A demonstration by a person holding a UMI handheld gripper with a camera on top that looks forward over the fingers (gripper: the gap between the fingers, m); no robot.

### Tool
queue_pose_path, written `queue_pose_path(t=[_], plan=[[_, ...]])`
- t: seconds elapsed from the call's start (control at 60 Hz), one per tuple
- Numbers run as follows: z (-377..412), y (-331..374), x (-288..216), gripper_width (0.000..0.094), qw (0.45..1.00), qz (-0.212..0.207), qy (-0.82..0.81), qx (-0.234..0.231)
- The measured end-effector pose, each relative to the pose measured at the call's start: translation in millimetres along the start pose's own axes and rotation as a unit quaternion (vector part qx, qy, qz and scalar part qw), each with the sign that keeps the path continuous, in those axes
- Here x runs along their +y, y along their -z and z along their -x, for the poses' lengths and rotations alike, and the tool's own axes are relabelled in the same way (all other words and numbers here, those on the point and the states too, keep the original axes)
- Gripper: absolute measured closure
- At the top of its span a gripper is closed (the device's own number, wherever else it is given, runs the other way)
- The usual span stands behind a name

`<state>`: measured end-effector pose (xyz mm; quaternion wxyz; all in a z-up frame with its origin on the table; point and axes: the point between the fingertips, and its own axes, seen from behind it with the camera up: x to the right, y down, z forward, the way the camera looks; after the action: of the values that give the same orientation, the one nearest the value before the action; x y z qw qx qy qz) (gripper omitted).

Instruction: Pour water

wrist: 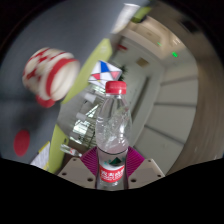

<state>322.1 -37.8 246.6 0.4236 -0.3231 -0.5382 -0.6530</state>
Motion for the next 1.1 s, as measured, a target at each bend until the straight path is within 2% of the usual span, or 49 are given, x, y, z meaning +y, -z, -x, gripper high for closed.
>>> queue_pose_path(t=[0.083,0.167,0.25,0.267,0.35,0.417,0.467,0.483,0.533,0.717,0.9,1.0,1.05,1.067,1.1], plan=[[-21.5,5.7,27.1,0.0619,0.987,0.033,-0.156,-0.001],[-39.0,12.6,49.9,0.0618,0.941,0.062,-0.332,-0.008],[-43.8,16.2,62.9,0.0619,0.863,0.079,-0.498,-0.024],[-43.1,21.6,53.2,0.0617,0.845,0.084,-0.527,-0.023],[-33.4,12.7,64.6,0.0619,0.734,0.093,-0.67,-0.057],[-6.7,12.1,67.2,0.0618,0.656,0.118,-0.74,-0.084],[24.3,10.5,51.3,0.0622,0.622,0.139,-0.764,-0.102],[33.7,11.4,70.9,0.0628,0.611,0.143,-0.77,-0.111],[59.0,12.9,68.4,0.0628,0.588,0.157,-0.784,-0.125],[143.8,23.8,48.0,0.063,0.552,0.179,-0.796,-0.171],[196.9,32.6,25.8,0.0625,0.544,0.189,-0.794,-0.197],[197.3,34.0,27.9,0.0618,0.547,0.177,-0.801,-0.17],[196.3,34.5,28.2,0.0569,0.546,0.179,-0.801,-0.166],[196.7,34.6,27.6,0.0514,0.547,0.179,-0.801,-0.165],[196.8,35.0,27.1,0.0472,0.55,0.18,-0.798,-0.167]])
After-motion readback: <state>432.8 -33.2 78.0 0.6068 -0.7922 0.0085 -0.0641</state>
